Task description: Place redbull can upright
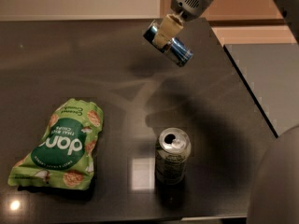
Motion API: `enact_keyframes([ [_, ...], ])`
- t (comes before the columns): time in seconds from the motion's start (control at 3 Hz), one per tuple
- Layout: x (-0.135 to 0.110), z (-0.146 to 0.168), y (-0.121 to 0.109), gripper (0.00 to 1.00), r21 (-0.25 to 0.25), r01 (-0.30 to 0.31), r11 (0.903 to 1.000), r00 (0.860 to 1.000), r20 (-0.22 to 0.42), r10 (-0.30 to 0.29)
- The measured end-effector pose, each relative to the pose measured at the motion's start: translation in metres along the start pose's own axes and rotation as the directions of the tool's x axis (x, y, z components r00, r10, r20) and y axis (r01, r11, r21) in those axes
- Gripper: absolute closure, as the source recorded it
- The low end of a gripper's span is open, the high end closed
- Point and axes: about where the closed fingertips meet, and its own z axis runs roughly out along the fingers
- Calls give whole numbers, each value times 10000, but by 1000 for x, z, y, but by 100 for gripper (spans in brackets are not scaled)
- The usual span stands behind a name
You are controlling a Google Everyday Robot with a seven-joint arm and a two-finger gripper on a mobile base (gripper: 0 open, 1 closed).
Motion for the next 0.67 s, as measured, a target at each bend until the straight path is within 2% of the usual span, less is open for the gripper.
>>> enact_keyframes([
  [0.33,-8,-15,22,100,-346,808,9961,9814,1772,-735],
  [0.67,-5,-22,40,100,-741,1085,9913,9264,3691,-738],
])
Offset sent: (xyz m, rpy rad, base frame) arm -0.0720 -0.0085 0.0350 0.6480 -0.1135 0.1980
